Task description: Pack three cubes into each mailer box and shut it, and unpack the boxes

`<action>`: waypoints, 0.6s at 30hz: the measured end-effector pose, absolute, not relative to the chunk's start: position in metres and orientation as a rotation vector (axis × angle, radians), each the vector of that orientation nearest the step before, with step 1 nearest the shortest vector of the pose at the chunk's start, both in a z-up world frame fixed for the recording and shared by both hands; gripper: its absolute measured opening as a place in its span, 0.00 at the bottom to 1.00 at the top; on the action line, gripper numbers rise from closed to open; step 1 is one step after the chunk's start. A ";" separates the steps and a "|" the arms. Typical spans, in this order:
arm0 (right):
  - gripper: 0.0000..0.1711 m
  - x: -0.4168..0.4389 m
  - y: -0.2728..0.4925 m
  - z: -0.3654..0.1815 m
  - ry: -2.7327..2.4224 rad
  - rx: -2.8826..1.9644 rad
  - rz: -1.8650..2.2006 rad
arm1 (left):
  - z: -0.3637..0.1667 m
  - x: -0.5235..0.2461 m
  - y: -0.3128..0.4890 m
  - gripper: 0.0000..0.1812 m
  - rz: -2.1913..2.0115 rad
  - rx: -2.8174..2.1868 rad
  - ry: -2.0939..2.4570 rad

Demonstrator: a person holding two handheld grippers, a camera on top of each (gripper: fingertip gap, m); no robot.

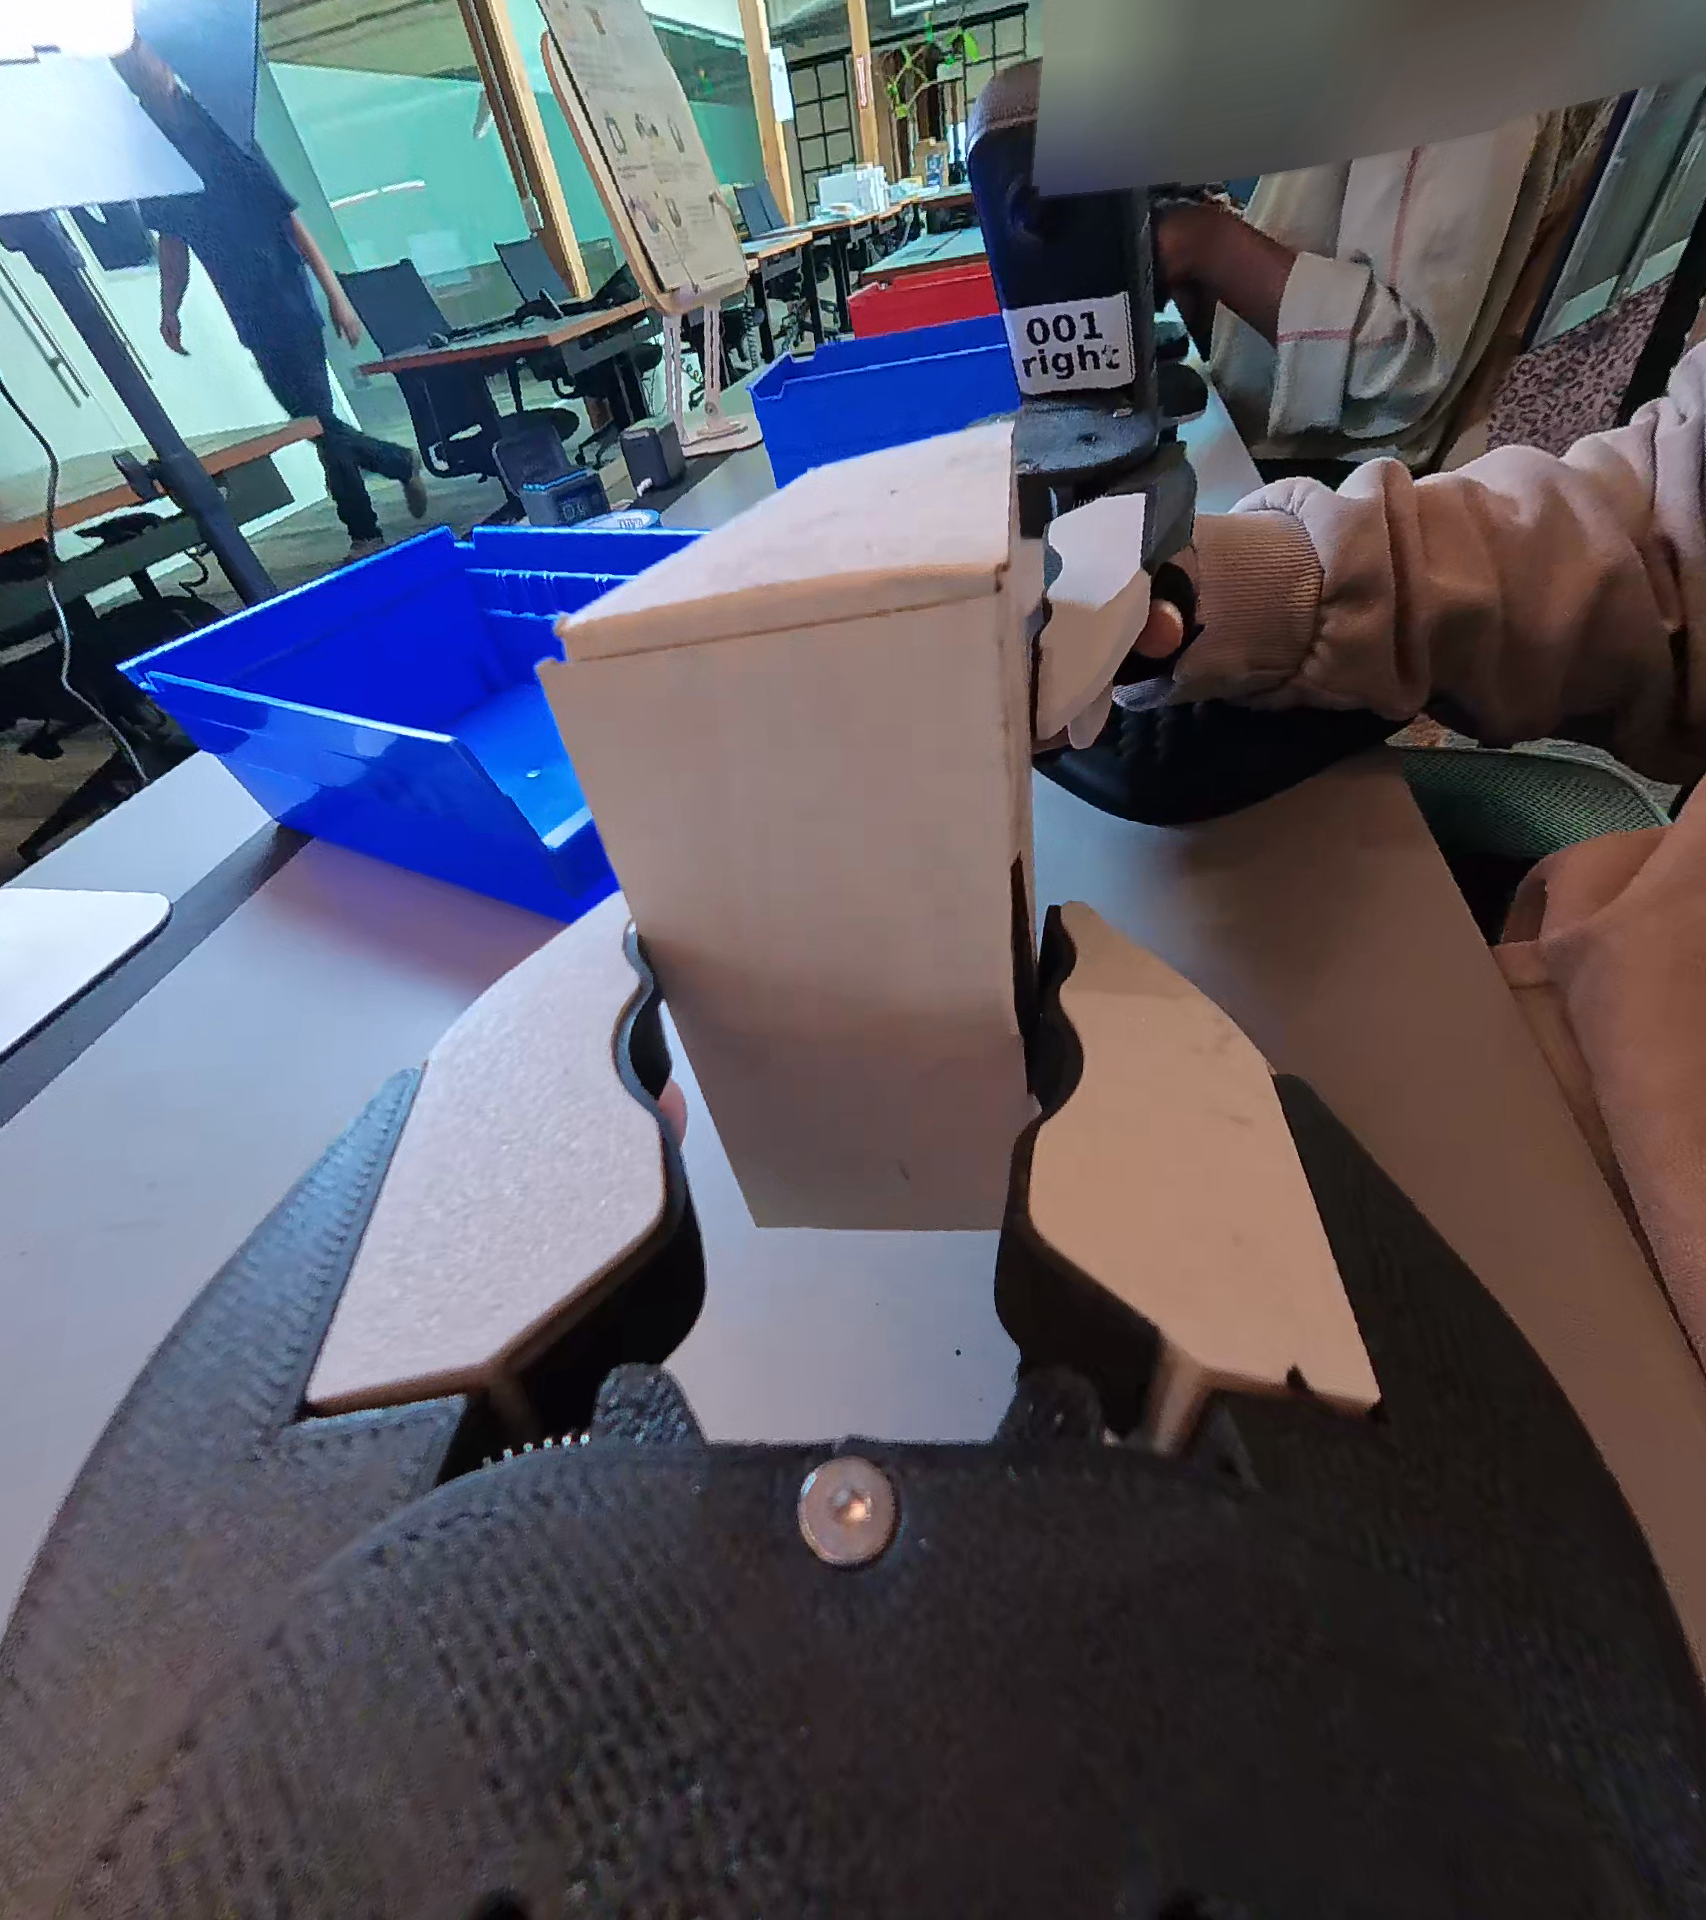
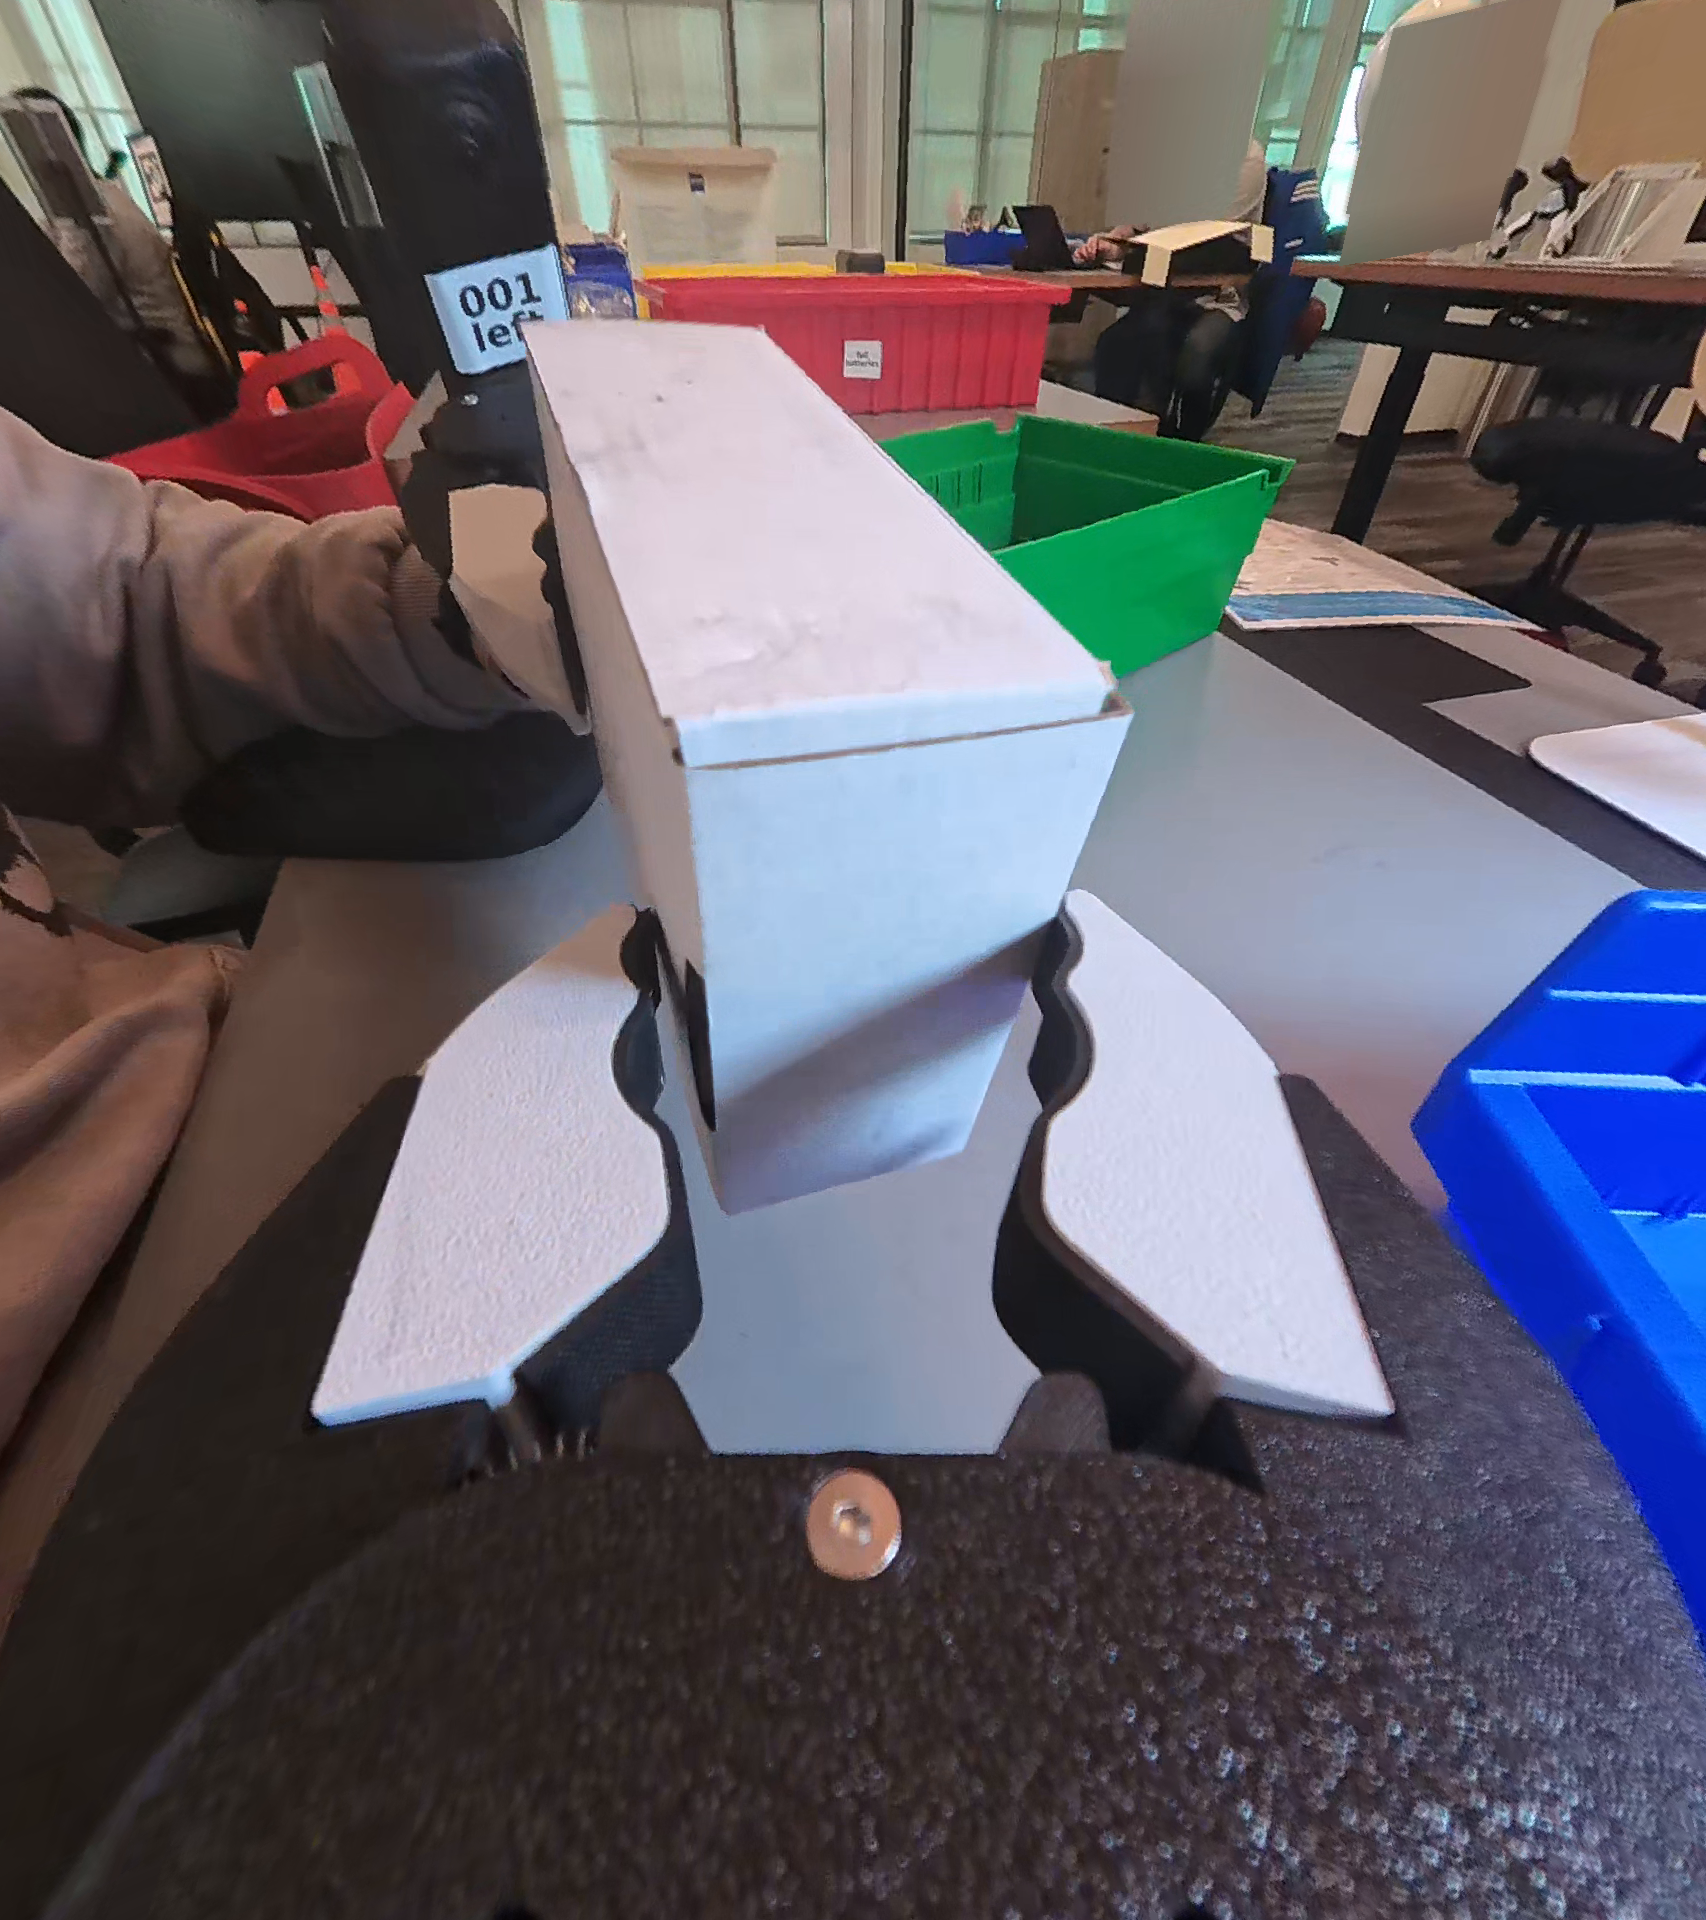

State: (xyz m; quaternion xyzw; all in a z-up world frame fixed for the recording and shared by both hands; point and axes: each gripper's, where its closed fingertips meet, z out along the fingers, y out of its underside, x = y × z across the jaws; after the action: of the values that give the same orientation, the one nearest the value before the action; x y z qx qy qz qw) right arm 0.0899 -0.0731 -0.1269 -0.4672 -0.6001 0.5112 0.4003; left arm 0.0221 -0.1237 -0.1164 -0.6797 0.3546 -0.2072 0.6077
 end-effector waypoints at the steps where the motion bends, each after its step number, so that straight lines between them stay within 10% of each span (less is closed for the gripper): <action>1: 0.41 0.090 -0.073 -0.127 -1.521 -1.182 1.287 | -0.114 0.022 -0.125 0.38 -0.479 -1.564 0.821; 18: 0.39 0.097 -0.092 -0.126 -1.653 -1.148 1.346 | -0.118 0.029 -0.139 0.38 -0.574 -1.547 0.867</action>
State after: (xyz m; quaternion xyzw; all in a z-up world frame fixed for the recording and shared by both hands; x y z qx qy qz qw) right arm 0.0974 -0.0923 -0.1263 -0.4438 -0.6389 0.5203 0.3523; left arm 0.0292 -0.1392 -0.1177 -0.6663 0.3733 -0.2474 0.5963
